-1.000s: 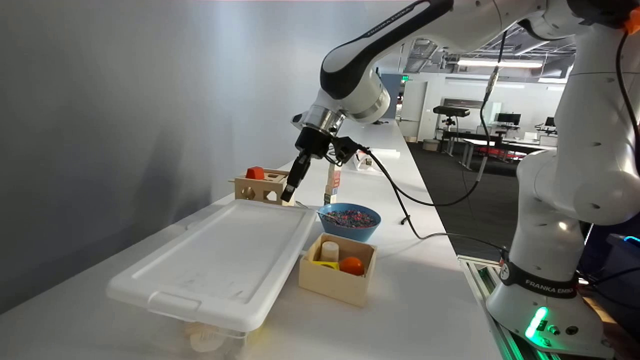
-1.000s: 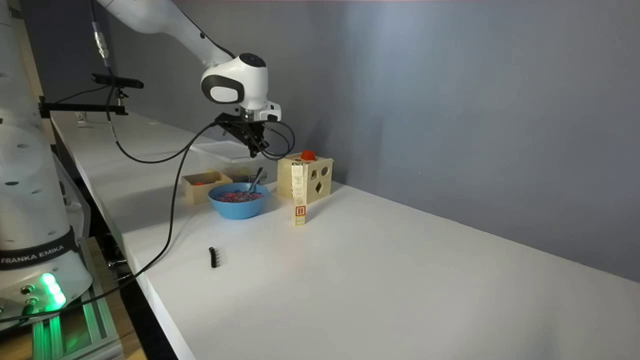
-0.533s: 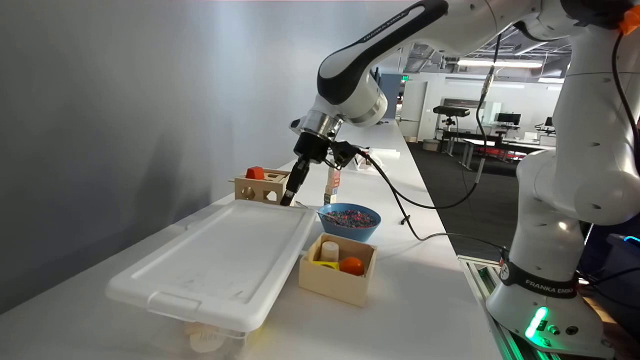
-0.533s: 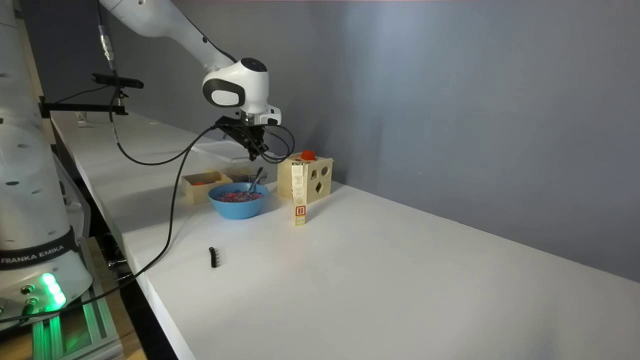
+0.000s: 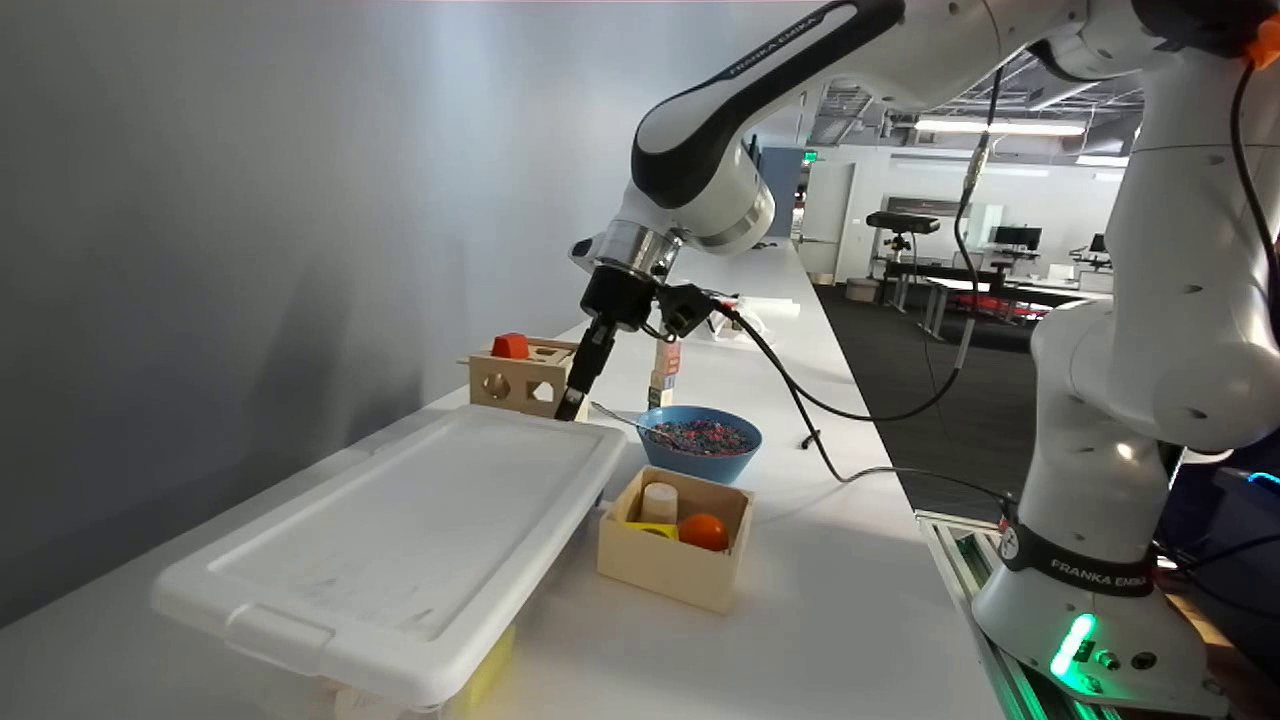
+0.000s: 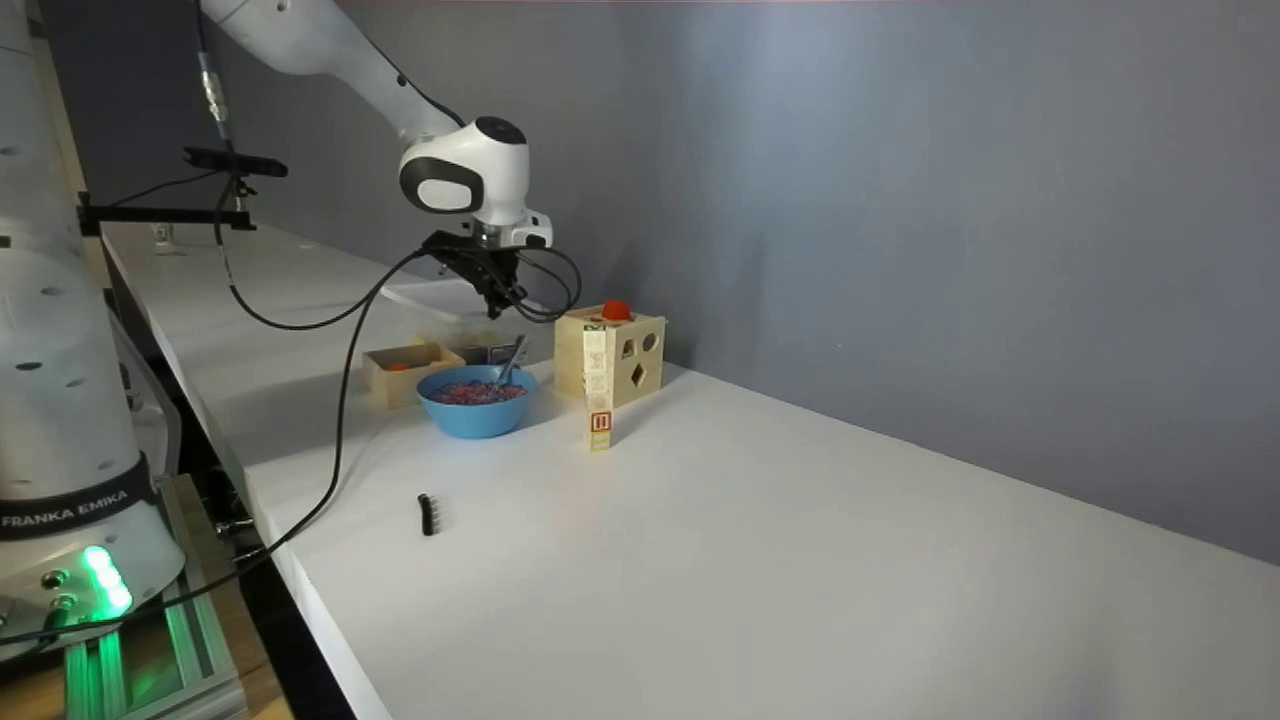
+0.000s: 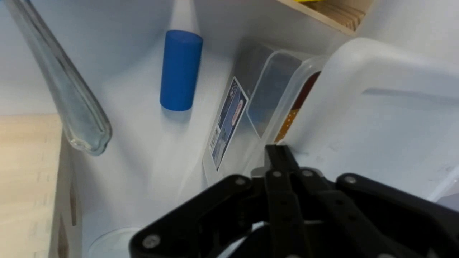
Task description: Remove the white lid from the clear container then place the objects in the wooden box into the container.
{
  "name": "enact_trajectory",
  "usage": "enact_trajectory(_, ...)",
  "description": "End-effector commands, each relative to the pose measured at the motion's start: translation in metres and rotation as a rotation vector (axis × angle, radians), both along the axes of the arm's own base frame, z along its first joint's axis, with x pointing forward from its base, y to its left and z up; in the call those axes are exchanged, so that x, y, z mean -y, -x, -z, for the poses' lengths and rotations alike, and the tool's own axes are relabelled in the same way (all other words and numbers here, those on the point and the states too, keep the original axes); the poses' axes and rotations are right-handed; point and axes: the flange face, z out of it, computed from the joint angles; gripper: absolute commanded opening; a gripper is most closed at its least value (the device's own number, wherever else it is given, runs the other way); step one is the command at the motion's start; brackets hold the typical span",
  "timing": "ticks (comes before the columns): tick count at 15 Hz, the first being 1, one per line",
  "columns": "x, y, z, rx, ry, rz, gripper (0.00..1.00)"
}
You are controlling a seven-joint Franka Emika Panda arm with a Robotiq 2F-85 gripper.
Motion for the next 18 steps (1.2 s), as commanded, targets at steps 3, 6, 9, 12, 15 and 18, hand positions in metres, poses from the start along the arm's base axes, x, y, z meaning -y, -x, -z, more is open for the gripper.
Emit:
enact_trajectory(3,-0.035,-0.009,0.012,-0.029,0.013,-0.069,0.00)
enact_trajectory(6,-0.048,-0.015,0.017,-0.024,0.015,-0.088,0.00)
enact_trajectory(9,-0.044,-0.024,0.020,0.006,0.074,-0.051,0.00)
enact_trajectory(12,-0.038,-0.032,0.020,0.011,0.102,0.009,0.00)
enact_trajectory(15,-0.036,-0.037,0.018,0.016,0.085,0.084,0.00)
enact_trajectory(18,-0.039,-0.038,0.015,0.008,0.060,0.103,0.00)
